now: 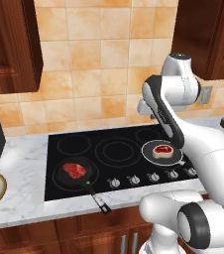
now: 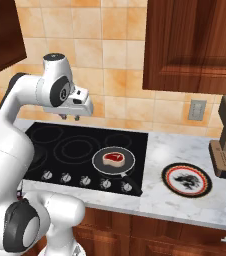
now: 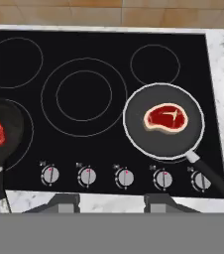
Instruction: Place one of the steaks on the plate and the other in the bowl. Then place the bowl in the fridge.
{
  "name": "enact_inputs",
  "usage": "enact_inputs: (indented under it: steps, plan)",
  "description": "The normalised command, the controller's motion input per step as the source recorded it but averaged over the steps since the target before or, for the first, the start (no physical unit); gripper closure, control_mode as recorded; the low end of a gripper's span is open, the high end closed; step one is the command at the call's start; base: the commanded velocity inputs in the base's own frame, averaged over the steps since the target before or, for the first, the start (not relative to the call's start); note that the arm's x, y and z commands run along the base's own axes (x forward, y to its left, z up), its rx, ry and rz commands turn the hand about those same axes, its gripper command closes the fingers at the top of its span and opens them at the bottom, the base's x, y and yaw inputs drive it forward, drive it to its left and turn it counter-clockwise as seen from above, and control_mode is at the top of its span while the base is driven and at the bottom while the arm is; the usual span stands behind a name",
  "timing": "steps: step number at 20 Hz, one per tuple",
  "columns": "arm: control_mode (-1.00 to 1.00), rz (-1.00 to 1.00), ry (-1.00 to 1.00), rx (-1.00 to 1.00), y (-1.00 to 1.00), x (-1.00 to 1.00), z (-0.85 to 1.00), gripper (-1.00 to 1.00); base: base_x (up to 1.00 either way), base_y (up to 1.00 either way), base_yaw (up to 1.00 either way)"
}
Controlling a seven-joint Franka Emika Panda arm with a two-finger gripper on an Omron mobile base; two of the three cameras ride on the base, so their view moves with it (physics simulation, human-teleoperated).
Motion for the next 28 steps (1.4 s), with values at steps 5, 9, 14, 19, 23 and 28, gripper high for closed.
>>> enact_inputs:
  steps: [5, 9, 14, 19, 23, 28]
  plan:
    - [-1.00, -0.12, 0.01, 0.02, 0.07, 0.01, -0.14, -1.00, 0.00, 0.00, 0.00]
    - [-1.00, -0.21, 0.10, 0.00, -0.03, 0.18, -0.35, -1.00, 0.00, 0.00, 0.00]
    - [-1.00, -0.36, 0.13, 0.00, -0.06, 0.17, -0.46, -1.00, 0.00, 0.00, 0.00]
    - [-1.00, -0.15, 0.09, 0.01, -0.41, 0.35, -0.33, -1.00, 0.00, 0.00, 0.00]
    - [-1.00, -0.12, 0.11, 0.01, -0.60, 0.36, -0.58, -1.00, 0.00, 0.00, 0.00]
    - [-1.00, -0.21, 0.04, 0.01, -0.39, 0.38, -0.55, -1.00, 0.00, 0.00, 0.00]
